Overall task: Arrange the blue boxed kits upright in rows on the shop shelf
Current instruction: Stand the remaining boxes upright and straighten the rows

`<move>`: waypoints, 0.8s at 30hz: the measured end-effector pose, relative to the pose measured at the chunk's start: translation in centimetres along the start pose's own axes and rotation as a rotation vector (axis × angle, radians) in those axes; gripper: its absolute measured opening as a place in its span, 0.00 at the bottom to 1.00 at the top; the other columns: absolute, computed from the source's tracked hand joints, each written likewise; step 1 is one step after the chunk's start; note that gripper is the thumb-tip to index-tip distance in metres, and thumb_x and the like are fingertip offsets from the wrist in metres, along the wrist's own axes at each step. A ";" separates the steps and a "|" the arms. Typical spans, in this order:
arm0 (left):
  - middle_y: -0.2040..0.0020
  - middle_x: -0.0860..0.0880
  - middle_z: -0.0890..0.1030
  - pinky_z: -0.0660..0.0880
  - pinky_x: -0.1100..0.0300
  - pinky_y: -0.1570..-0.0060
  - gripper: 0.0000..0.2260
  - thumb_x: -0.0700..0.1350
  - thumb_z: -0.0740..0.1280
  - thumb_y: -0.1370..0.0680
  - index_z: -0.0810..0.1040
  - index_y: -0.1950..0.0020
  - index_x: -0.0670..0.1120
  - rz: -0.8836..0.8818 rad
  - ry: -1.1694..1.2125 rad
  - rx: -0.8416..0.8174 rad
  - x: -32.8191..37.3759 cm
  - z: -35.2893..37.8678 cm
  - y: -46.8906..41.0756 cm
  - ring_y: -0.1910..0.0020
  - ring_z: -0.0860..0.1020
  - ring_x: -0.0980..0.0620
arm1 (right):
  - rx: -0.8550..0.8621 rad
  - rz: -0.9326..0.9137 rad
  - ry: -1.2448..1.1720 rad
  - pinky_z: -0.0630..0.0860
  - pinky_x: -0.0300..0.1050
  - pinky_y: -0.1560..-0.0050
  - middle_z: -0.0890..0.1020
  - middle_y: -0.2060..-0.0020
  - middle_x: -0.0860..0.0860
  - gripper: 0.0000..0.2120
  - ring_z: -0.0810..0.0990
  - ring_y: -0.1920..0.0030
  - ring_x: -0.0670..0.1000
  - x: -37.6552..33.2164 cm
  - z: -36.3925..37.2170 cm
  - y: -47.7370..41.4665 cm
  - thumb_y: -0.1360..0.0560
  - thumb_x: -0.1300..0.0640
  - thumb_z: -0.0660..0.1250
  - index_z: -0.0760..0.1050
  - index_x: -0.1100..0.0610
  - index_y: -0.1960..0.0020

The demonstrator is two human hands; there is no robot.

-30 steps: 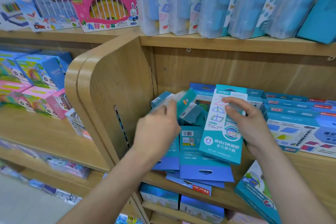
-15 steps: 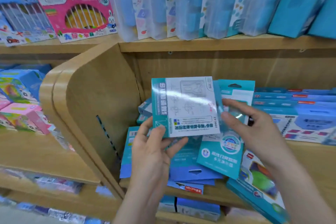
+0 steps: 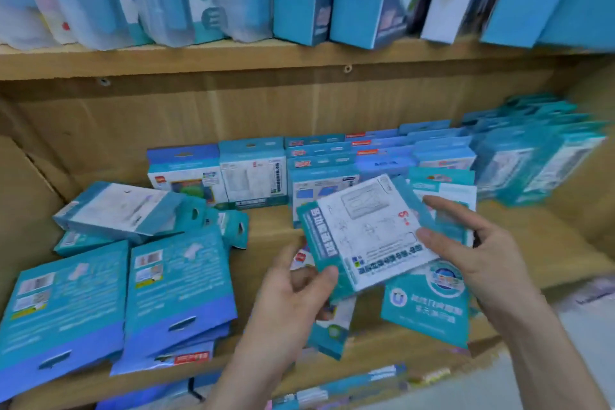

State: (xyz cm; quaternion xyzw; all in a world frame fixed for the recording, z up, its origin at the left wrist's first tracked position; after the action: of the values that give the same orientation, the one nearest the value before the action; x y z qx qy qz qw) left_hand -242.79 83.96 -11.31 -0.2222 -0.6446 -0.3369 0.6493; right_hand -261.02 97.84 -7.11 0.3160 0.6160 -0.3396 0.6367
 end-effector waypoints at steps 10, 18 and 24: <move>0.61 0.45 0.83 0.76 0.52 0.60 0.27 0.47 0.67 0.23 0.58 0.34 0.69 -0.045 -0.422 0.115 -4.7 8.4 -3.6 0.65 0.79 0.49 | 0.201 -0.284 0.688 0.74 0.54 0.45 0.72 0.48 0.53 0.25 0.73 0.50 0.50 -1.6 -14.6 -4.6 0.26 0.65 0.67 0.72 0.40 0.37; 0.60 0.54 0.81 0.75 0.51 0.56 0.23 0.49 0.63 0.21 0.59 0.28 0.56 -0.013 -0.745 0.377 -4.7 11.6 -4.6 0.54 0.80 0.47 | -0.047 -0.132 0.274 0.82 0.42 0.57 0.79 0.44 0.34 0.44 0.81 0.47 0.41 -0.2 -17.0 -6.9 0.28 0.69 0.69 0.56 0.27 0.31; 0.56 0.53 0.83 0.67 0.58 0.66 0.15 0.50 0.61 0.21 0.72 0.35 0.56 0.159 -1.224 0.450 -0.6 14.5 -4.0 0.58 0.80 0.51 | -0.073 -0.012 0.085 0.82 0.45 0.64 0.86 0.57 0.45 0.42 0.85 0.58 0.49 0.9 -19.6 -7.6 0.32 0.68 0.72 0.62 0.38 0.28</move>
State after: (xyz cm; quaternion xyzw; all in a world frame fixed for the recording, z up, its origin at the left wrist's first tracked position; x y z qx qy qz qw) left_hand -255.66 91.82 -11.49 -0.2796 -0.9338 0.0425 0.2190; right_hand -278.45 109.57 -8.66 0.3030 0.6563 -0.3069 0.6191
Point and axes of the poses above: each hand's wrist, its own y-axis away from the middle knuckle, its own z-axis out of the palm, x = y × z, the point moved 10 cm from there along -y, towards the middle knuckle
